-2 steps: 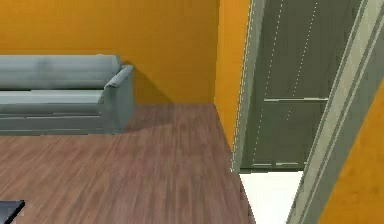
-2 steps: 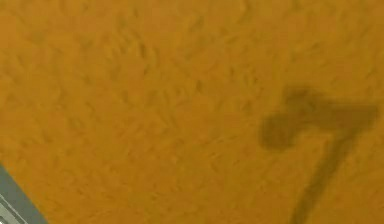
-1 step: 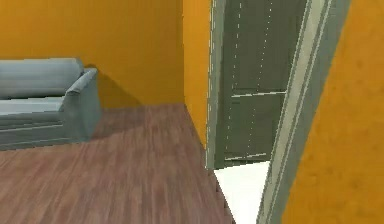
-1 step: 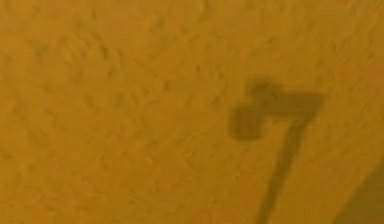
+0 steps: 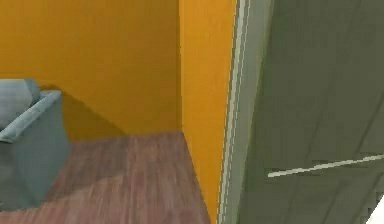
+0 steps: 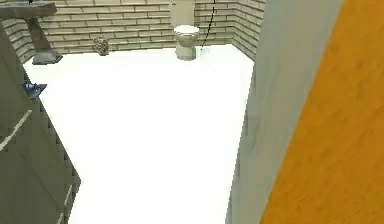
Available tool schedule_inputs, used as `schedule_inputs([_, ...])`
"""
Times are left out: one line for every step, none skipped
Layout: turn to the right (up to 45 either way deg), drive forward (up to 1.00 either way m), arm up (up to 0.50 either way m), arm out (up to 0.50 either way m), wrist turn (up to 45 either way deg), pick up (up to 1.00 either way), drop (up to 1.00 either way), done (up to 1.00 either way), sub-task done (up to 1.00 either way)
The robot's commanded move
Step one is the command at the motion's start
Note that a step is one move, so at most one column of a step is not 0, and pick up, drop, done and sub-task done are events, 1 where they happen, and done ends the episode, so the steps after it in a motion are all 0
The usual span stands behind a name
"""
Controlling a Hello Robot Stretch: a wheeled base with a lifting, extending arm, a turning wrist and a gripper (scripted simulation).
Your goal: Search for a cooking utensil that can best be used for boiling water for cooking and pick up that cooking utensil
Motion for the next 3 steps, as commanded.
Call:
schedule_inputs([45.0, 0.0, 0.0, 0.0, 0.0, 0.0, 0.0, 0.0, 0.0])
schedule_inputs([6.0, 0.0, 0.0, 0.0, 0.0, 0.0, 0.0, 0.0, 0.0])
schedule_inputs([0.0, 0.35, 0.0, 0.0, 0.0, 0.0, 0.0, 0.0, 0.0])
